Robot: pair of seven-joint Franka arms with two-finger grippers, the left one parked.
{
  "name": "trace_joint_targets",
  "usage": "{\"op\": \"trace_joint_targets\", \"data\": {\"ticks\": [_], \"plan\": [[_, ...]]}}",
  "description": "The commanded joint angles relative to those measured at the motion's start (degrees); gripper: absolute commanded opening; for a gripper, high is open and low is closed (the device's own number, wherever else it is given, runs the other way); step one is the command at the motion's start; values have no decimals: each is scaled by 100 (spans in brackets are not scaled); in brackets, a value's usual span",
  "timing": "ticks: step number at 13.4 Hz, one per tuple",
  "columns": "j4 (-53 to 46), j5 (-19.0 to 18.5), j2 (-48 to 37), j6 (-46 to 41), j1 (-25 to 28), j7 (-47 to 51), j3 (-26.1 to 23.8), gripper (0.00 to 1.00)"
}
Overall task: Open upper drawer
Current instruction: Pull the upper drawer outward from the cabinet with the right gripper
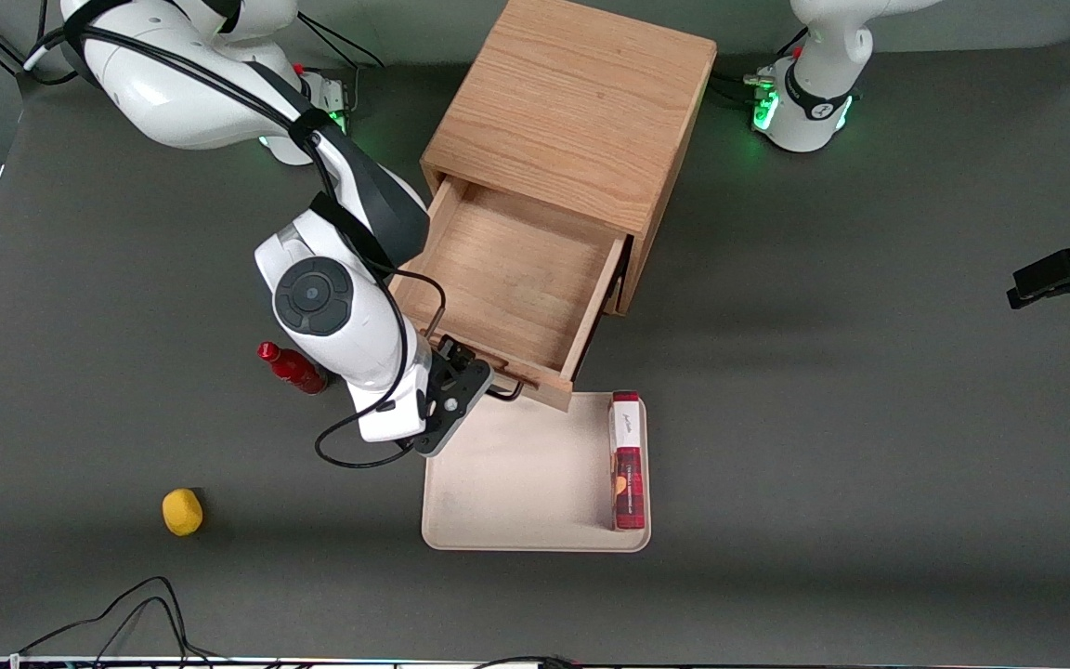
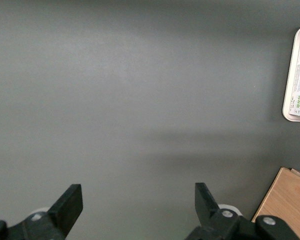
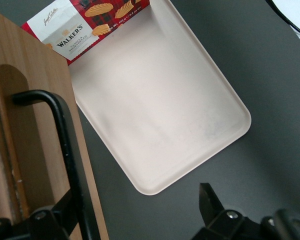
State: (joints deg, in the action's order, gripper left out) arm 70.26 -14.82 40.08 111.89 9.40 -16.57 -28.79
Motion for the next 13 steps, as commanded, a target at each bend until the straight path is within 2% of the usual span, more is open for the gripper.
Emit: {"op": "trace_joint_targets", "data": {"ticks": [1,2,7,10,13], "plan": [[-329,268,61,-185,9,-4,-13,100],[-347,478,87,-246,0,4,13,100],[-452,954,211,-457,-17,-4,49,100],[-653,1218,202,-842,-114,-4,40,100],[-996,1324,193,-1273,-132,4,40,100]]}}
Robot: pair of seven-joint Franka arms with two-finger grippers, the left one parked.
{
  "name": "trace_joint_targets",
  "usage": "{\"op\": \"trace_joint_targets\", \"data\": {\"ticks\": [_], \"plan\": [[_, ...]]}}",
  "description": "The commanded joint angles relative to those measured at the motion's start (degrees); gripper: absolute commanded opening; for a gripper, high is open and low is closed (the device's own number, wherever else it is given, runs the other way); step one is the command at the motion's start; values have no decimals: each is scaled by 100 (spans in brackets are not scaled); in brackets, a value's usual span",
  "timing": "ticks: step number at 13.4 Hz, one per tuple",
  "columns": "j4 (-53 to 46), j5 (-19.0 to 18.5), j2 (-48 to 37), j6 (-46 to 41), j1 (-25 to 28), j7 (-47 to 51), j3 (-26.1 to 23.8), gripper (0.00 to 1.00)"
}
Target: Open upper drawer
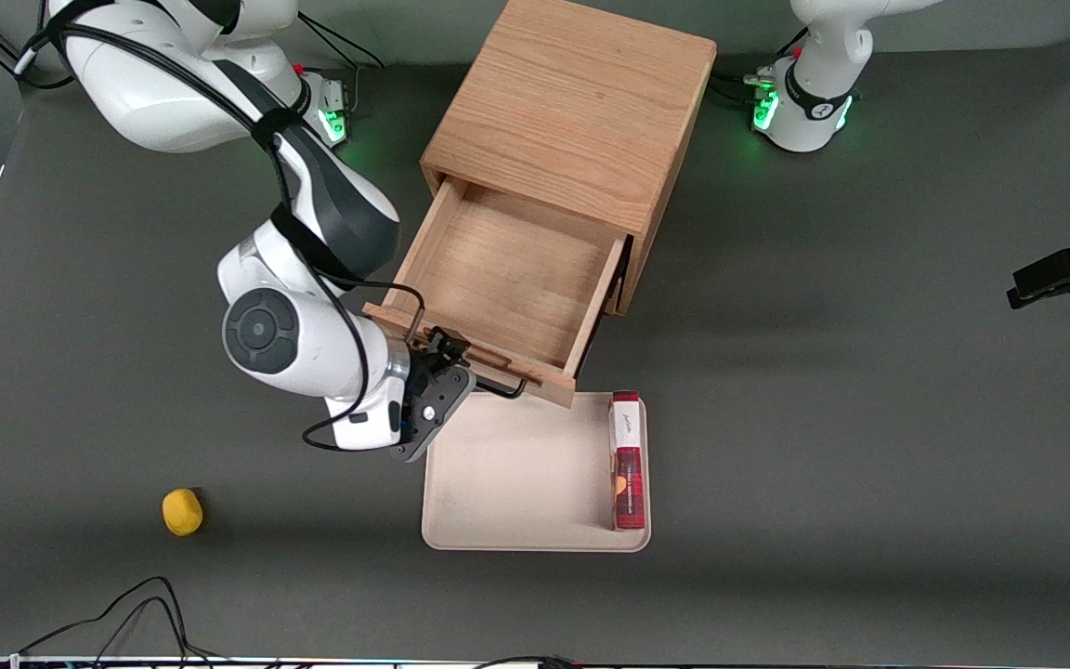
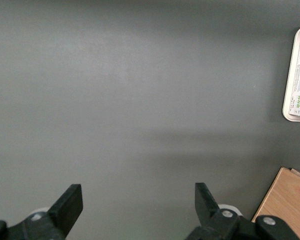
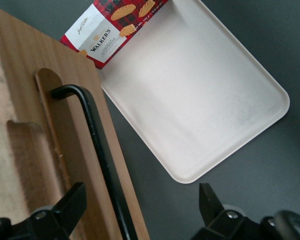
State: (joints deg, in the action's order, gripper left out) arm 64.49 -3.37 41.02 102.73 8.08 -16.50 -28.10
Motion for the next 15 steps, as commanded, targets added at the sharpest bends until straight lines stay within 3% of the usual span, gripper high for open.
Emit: {"op": "trace_joint_targets", "data": {"ticks": [1,5,9,15], "plan": [[-524,179,64,-515,-8,15,-37,100],[-675,179,-374,-1008,-262,365,-29,100],[-403,118,-1069,-1719,-772,1427,-29,100],[1150,117,-2833,-1932,-1755,1729,-72,100]]}}
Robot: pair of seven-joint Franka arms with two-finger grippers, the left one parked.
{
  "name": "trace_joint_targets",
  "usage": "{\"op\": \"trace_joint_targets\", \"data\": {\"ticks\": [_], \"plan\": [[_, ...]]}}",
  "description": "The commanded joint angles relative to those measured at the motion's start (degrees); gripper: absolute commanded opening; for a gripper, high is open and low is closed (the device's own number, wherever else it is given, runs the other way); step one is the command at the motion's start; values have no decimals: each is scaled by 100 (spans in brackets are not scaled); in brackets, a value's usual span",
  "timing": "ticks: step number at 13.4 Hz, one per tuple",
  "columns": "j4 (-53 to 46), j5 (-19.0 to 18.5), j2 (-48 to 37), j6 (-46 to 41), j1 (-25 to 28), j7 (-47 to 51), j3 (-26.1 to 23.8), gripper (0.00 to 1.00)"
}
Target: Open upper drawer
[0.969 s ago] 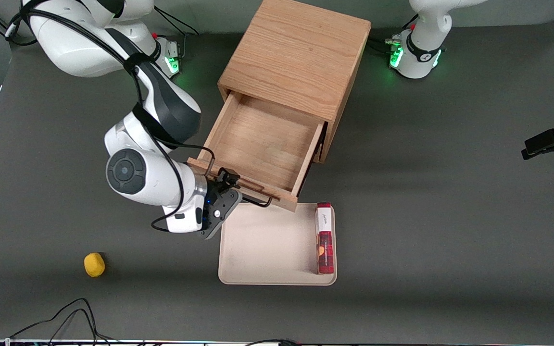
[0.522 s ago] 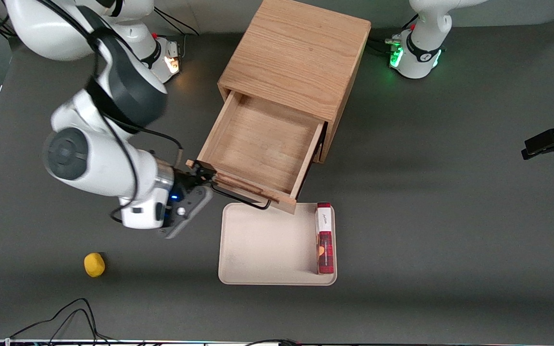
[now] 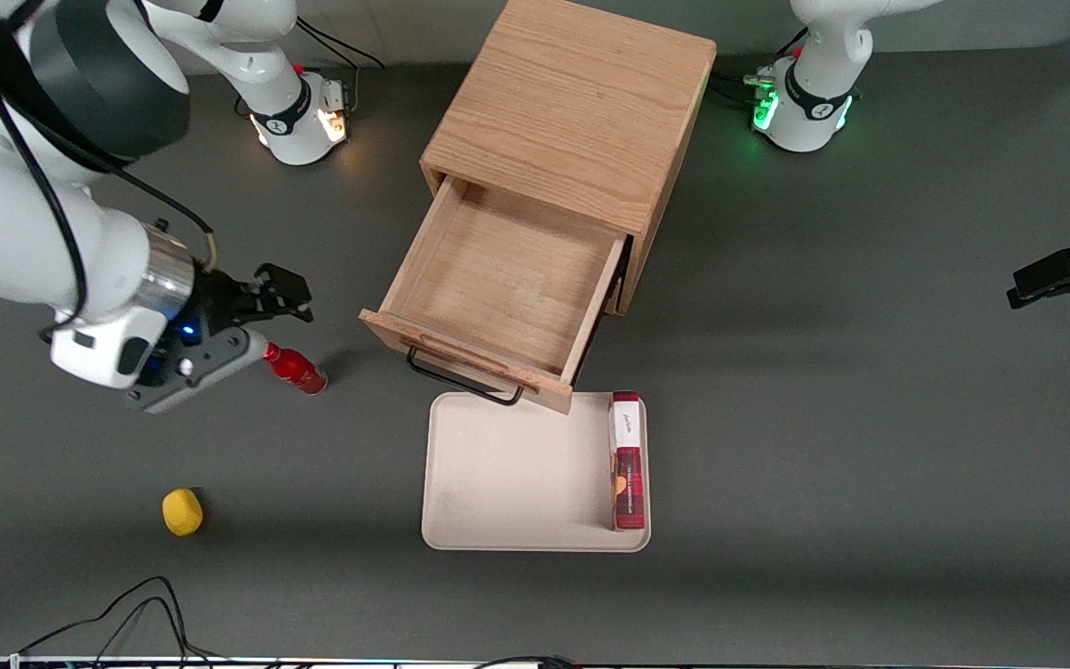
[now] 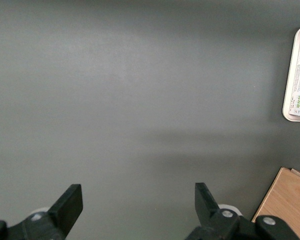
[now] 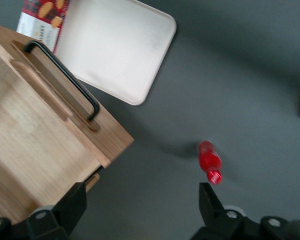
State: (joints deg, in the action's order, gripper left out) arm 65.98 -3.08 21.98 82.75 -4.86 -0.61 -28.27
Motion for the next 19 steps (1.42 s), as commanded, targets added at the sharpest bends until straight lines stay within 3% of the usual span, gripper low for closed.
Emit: {"op": "trace_joint_targets", "data": {"ticks": [1,3,6,8,17,19], "plan": [[1370,97,-1359,74,-620,149,-56,100],[1960,123,-1915,162,-988,769,-65,100],[2550,676,-2469,329,-1718,1588,-65,100],[2622,704,-2489,417,-2009,1924,-74,100],[2516,616,-2777,-145,-2362,1012,40,100],[2482,616,-2901,-468,-2074,425,433,100]]}}
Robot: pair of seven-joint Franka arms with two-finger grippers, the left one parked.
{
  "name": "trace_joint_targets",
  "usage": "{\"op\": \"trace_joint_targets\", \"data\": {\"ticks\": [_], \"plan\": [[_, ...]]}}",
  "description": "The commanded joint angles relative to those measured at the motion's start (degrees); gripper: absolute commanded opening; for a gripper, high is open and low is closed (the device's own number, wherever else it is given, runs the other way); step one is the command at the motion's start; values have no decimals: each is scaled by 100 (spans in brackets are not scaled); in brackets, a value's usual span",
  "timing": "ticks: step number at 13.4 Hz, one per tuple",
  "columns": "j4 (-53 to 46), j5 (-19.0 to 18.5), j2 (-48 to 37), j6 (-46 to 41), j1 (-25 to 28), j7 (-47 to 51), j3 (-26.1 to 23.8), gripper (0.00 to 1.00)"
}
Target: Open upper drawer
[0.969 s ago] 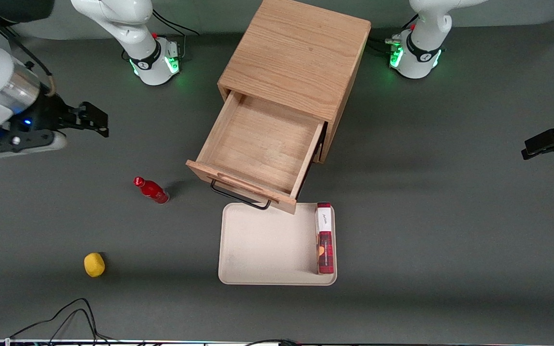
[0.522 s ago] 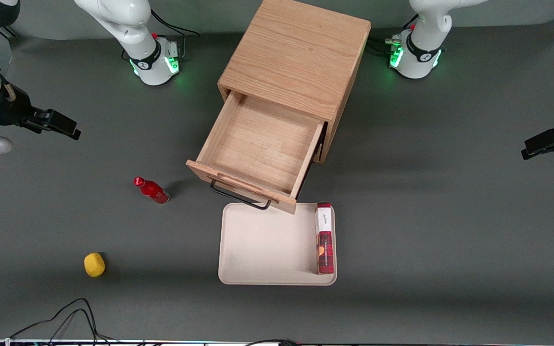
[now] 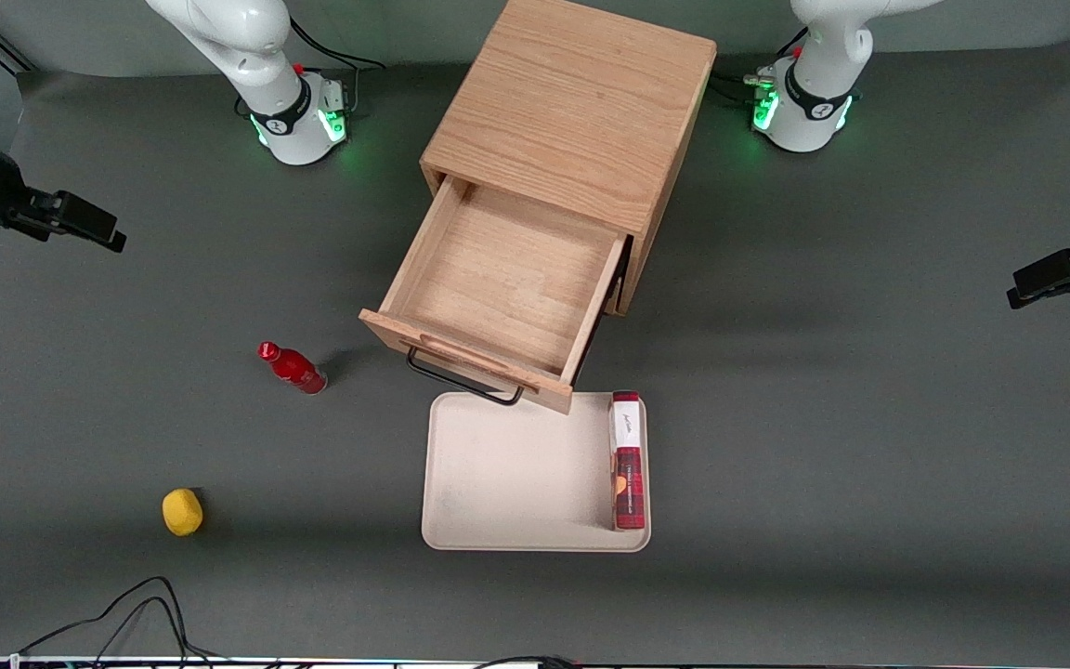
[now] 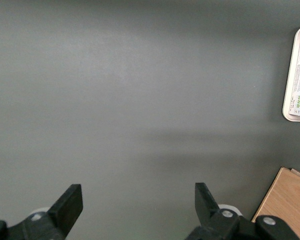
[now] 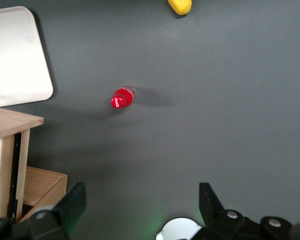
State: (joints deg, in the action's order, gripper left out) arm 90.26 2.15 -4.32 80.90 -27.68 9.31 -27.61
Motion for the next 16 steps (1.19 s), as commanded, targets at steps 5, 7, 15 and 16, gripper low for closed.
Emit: {"op": "trace_joint_targets", "data": {"ticks": [5,7,15,16], "plan": [[-123,-161,-368,-566,2882,-860,2787,100],[-237,-241,-333,-593,2786,-922,2595,100],[-272,-241,-183,-584,2794,-931,2594,100],[-264,-241,-183,-592,2794,-923,2594,100]]}}
